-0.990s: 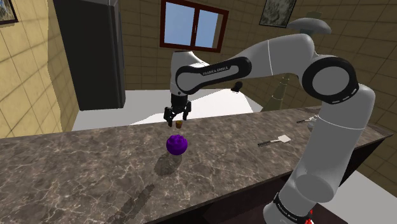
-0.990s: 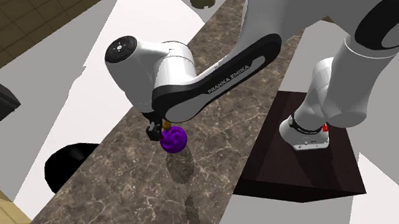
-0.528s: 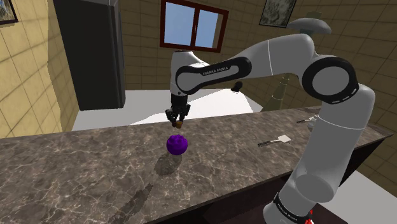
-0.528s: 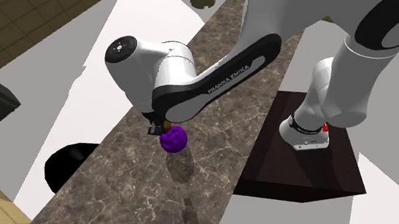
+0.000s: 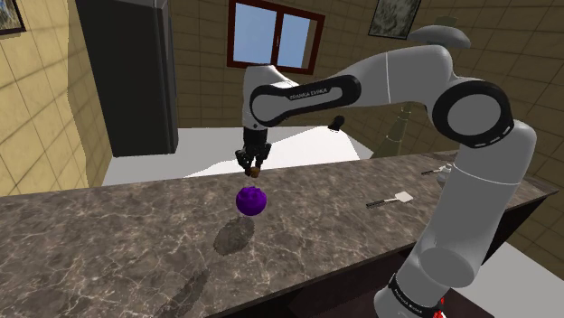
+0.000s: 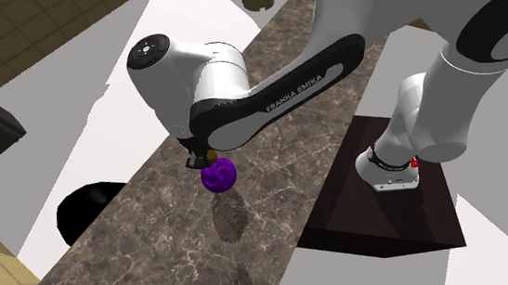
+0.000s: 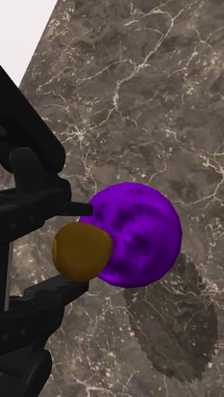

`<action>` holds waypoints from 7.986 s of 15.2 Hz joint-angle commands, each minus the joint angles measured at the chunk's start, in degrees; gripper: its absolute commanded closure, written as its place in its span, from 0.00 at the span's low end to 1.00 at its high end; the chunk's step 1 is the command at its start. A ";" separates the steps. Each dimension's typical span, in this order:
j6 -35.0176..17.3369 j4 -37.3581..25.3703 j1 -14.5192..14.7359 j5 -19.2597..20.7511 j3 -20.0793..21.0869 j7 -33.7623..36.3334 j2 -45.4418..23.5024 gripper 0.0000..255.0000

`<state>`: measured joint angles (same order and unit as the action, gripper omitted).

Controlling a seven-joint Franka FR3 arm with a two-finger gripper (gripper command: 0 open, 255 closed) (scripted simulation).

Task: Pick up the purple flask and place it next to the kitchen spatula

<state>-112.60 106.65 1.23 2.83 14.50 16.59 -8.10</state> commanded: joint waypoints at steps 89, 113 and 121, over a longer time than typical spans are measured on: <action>32.75 3.62 -18.37 8.36 -32.63 -51.43 39.20 1.00; 15.35 25.86 -19.63 10.64 -34.46 -49.65 44.09 1.00; 9.28 31.95 -20.00 11.53 -35.50 -49.25 44.12 1.00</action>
<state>-102.53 137.94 -18.72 14.24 -20.85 -32.68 36.08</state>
